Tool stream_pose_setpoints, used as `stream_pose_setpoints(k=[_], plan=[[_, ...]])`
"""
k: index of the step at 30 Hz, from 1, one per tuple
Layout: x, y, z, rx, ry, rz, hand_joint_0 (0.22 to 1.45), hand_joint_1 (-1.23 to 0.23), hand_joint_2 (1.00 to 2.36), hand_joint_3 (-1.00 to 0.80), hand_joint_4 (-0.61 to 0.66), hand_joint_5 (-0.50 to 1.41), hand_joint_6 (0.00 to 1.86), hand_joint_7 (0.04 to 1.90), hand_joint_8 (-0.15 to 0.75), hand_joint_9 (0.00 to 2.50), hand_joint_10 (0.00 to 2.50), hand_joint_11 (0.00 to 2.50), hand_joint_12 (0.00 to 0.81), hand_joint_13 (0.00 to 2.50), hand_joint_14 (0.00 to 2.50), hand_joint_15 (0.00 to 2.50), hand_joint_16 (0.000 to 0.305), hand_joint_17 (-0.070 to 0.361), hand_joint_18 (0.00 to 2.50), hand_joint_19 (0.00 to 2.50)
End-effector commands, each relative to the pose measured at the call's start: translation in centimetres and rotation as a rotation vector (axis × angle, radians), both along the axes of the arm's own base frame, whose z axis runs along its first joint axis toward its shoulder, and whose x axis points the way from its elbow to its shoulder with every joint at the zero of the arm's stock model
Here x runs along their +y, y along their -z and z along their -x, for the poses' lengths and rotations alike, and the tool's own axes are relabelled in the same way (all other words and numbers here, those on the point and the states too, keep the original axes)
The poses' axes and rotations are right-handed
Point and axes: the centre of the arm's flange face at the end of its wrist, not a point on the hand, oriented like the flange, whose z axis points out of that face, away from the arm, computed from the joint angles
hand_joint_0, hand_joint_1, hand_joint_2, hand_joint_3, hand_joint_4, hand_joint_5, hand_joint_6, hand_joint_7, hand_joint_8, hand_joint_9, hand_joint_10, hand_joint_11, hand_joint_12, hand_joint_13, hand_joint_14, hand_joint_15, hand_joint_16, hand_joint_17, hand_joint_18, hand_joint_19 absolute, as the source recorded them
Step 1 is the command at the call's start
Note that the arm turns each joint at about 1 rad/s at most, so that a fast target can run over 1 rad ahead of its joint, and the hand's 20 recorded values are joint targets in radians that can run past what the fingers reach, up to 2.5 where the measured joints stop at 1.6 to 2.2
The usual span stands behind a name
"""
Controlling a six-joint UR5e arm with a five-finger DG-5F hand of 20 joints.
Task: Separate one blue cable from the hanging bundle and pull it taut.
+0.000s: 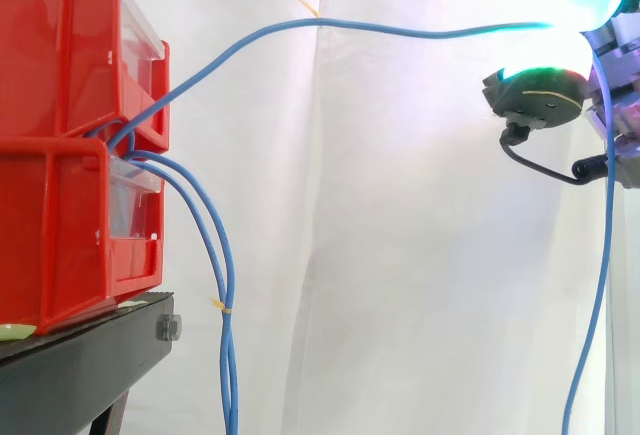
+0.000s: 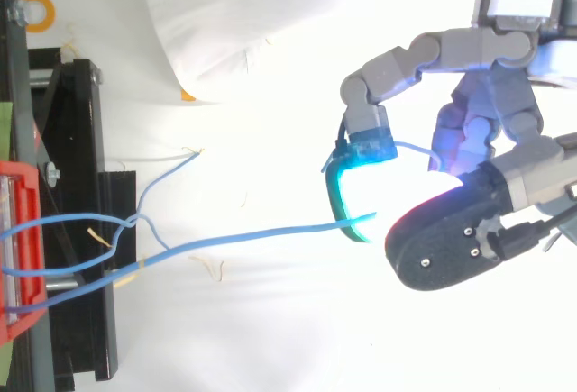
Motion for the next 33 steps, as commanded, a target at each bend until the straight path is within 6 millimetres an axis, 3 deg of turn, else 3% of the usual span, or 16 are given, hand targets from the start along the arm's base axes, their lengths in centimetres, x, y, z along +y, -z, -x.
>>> stream_pose_setpoints(k=[1, 8, 17, 33], plan=[[-0.2, 0.0, 0.0, -0.002, 0.003, 0.0, 0.75, -0.72, 1.02, -0.21, 0.06, 0.15, 0.5, 1.32, 0.193, 2.04, 0.02, 0.52, 0.279, 1.4, 0.02, 0.55, 0.065, 0.147, 1.08, 0.54], [0.0, 0.2, 0.1, 0.015, -0.01, 0.041, 0.75, -0.72, 1.02, -0.22, 0.06, 0.15, 0.5, 1.32, 0.187, 2.04, 0.02, 0.52, 0.282, 1.4, 0.02, 0.55, 0.065, 0.147, 1.09, 0.54], [0.2, 3.1, 0.4, 0.023, -0.041, 0.156, 0.75, -0.72, 1.02, -0.22, 0.06, 0.15, 0.5, 1.33, 0.187, 2.04, 0.02, 0.51, 0.283, 1.4, 0.02, 0.55, 0.065, 0.146, 1.09, 0.53], [0.1, 2.6, -0.2, -0.038, -0.034, 0.154, 0.75, -0.72, 1.02, -0.22, 0.06, 0.15, 0.5, 1.33, 0.187, 2.05, 0.02, 0.5, 0.283, 1.4, 0.02, 0.55, 0.064, 0.145, 1.09, 0.54]])
